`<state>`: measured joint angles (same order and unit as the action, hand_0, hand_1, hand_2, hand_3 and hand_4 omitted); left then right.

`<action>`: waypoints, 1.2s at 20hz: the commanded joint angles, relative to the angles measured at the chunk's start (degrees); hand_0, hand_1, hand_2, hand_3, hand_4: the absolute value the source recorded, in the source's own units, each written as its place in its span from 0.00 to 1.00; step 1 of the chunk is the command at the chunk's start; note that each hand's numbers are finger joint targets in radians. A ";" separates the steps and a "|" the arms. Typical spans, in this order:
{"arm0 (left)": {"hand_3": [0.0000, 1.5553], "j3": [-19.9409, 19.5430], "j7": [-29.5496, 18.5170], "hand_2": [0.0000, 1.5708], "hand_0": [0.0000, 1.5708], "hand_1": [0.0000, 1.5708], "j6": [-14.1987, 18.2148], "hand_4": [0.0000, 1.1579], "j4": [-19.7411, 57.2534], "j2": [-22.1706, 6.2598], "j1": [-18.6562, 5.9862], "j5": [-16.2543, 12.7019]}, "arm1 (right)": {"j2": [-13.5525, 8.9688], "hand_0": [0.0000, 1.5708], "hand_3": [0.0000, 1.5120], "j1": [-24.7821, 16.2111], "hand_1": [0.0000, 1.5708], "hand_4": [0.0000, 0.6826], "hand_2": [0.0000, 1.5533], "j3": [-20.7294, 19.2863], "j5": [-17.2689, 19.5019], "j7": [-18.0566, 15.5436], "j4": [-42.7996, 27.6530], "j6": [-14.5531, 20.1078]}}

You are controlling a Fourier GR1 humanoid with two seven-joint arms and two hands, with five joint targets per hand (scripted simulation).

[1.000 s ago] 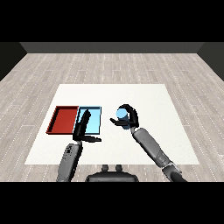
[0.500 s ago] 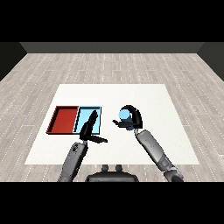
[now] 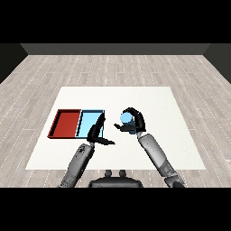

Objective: Pick the blue can and put it in the blue box

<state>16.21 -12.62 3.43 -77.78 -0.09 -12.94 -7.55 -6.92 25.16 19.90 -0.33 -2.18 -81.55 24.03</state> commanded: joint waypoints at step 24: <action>0.00 7.17 -8.09 0.00 0.00 0.00 6.07 0.00 13.14 0.06 -5.35 -8.49 | 6.92 0.94 0.93 -0.56 0.94 0.89 0.94 3.42 4.21 -2.75 -0.15 -2.51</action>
<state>22.85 -16.45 9.62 -68.80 -0.41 -17.57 -15.73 -0.09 24.25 20.72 5.35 -3.23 -83.00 20.19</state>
